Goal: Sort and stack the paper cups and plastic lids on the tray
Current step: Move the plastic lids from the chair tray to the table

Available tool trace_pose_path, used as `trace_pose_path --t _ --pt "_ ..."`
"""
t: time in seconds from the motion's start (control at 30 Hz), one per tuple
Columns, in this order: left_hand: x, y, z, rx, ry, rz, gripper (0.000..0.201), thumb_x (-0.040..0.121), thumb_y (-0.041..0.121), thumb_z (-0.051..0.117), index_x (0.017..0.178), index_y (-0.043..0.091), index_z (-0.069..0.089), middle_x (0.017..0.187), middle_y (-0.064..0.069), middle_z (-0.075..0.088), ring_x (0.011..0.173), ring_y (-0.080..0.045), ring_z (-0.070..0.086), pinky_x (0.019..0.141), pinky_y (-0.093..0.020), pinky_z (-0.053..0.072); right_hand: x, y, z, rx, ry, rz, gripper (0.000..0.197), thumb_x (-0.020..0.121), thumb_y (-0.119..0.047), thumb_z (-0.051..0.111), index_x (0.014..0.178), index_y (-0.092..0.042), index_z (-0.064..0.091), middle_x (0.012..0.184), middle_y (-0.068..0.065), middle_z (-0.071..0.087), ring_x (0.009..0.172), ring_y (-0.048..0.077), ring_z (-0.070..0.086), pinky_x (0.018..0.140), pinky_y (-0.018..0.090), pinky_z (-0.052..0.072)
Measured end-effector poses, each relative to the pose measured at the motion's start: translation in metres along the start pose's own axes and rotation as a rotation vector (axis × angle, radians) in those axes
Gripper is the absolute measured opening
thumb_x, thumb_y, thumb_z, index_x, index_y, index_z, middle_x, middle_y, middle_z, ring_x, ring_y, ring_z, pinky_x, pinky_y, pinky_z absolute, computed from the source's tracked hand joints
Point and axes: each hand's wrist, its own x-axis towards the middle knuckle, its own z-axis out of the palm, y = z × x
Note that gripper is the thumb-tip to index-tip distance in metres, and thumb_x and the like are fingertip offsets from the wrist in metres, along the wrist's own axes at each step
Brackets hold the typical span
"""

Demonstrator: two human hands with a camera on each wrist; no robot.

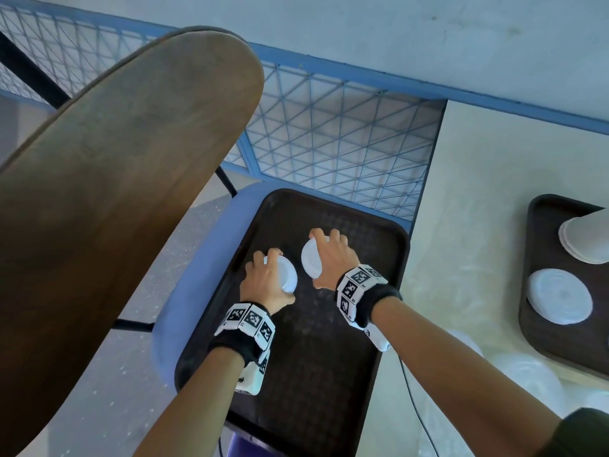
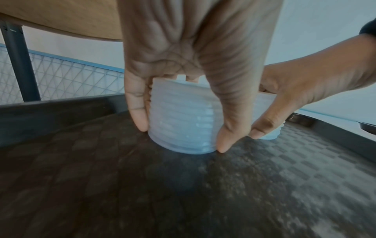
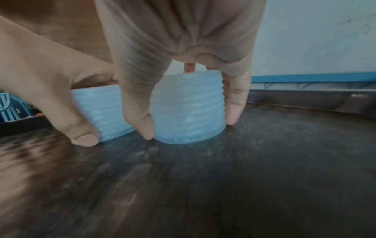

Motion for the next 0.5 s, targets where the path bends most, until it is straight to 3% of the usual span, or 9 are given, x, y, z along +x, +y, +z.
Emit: trace_pose_path --t 0.3,0.5 --pt "-0.021 -0.007 0.013 -0.039 0.037 -0.036 0.085 0.061 0.025 0.082 0.129 0.021 0.031 0.129 -0.011 0.036 0.118 -0.032 0.042 0.087 -0.044 0.047 -0.026 0.002 0.01 0.041 0.005 -0.017 0.097 0.06 -0.022 0.082 0.136 -0.022 0.023 0.129 0.015 0.037 0.118 0.034 0.042 0.094 0.047 0.046" --pt "-0.037 -0.001 0.012 -0.069 0.069 -0.019 0.086 0.056 0.023 0.083 0.127 0.018 0.035 0.125 -0.015 0.04 0.113 -0.037 0.046 0.086 -0.044 0.045 -0.057 0.017 -0.006 0.148 0.087 -0.017 0.097 0.059 -0.022 0.083 0.136 -0.024 0.023 0.13 0.014 0.036 0.119 0.035 0.042 0.093 0.048 0.046"
